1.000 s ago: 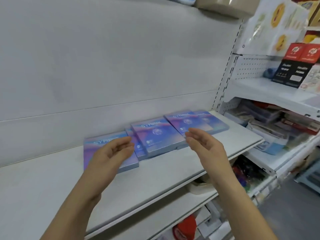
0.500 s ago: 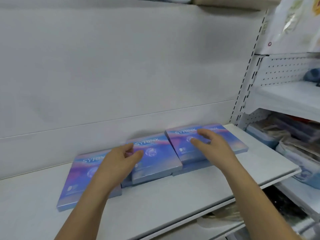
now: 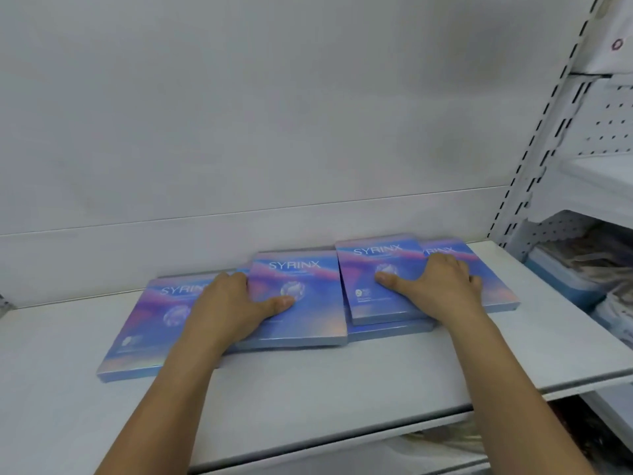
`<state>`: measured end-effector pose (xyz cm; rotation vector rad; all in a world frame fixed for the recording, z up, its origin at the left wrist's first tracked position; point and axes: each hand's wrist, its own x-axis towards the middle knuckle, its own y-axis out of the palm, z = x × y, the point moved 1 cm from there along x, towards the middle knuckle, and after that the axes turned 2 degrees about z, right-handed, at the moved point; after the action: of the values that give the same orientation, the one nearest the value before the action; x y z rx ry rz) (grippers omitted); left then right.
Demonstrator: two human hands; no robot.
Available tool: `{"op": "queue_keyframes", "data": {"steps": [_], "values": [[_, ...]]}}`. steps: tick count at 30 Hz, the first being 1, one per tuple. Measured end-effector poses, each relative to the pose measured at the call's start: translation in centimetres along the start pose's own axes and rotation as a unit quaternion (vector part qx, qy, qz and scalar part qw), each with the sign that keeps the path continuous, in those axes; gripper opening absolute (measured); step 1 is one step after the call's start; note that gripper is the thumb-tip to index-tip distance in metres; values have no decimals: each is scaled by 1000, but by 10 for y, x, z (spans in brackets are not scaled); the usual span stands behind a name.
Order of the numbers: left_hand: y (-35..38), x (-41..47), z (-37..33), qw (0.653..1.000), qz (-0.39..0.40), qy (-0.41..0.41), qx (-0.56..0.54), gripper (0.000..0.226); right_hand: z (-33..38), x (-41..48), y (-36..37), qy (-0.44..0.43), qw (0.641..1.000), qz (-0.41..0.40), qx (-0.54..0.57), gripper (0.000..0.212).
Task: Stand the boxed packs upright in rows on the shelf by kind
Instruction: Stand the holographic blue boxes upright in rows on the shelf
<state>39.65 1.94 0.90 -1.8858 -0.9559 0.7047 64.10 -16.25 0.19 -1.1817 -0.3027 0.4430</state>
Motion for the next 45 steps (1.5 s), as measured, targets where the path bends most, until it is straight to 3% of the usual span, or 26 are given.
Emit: {"op": "queue_keyframes", "data": {"steps": [3, 6, 8, 11, 13, 15, 24, 27, 30, 33, 39, 45], "values": [[0, -1, 2, 994, 10, -1, -109, 72, -6, -2, -7, -8, 995, -7, 98, 97], [-8, -4, 8, 959, 8, 10, -283, 56, -15, -4, -22, -32, 955, -47, 291, 83], [-20, -10, 18, 922, 1, 27, -387, 49, -20, -6, -32, -50, 897, -61, 435, 64], [-41, -24, 37, 875, -16, 57, -481, 41, -16, -10, -37, -76, 793, 1, 605, 42], [-51, -34, 55, 851, -37, 60, -521, 30, -6, -17, -37, -98, 726, 45, 679, 39], [-59, -41, 78, 834, -72, 46, -545, 34, 11, -26, -34, -119, 692, 64, 709, 38], [-96, -65, 196, 806, -137, 17, -575, 32, 105, -81, 15, -133, 680, 156, 704, 34], [-108, -69, 236, 787, -136, 22, -602, 40, 137, -112, 32, -147, 699, 147, 684, 35], [-124, -68, 279, 783, -140, 18, -606, 25, 169, -150, 52, -134, 718, 117, 673, 34], [-139, -72, 317, 784, -134, 33, -605, 16, 201, -188, 71, -119, 709, 110, 686, 34], [-157, -87, 364, 782, -129, 35, -609, 19, 243, -246, 87, -108, 713, 106, 685, 43], [-169, -120, 404, 772, -142, 20, -619, 35, 279, -267, 101, -136, 702, 159, 680, 37]]}}
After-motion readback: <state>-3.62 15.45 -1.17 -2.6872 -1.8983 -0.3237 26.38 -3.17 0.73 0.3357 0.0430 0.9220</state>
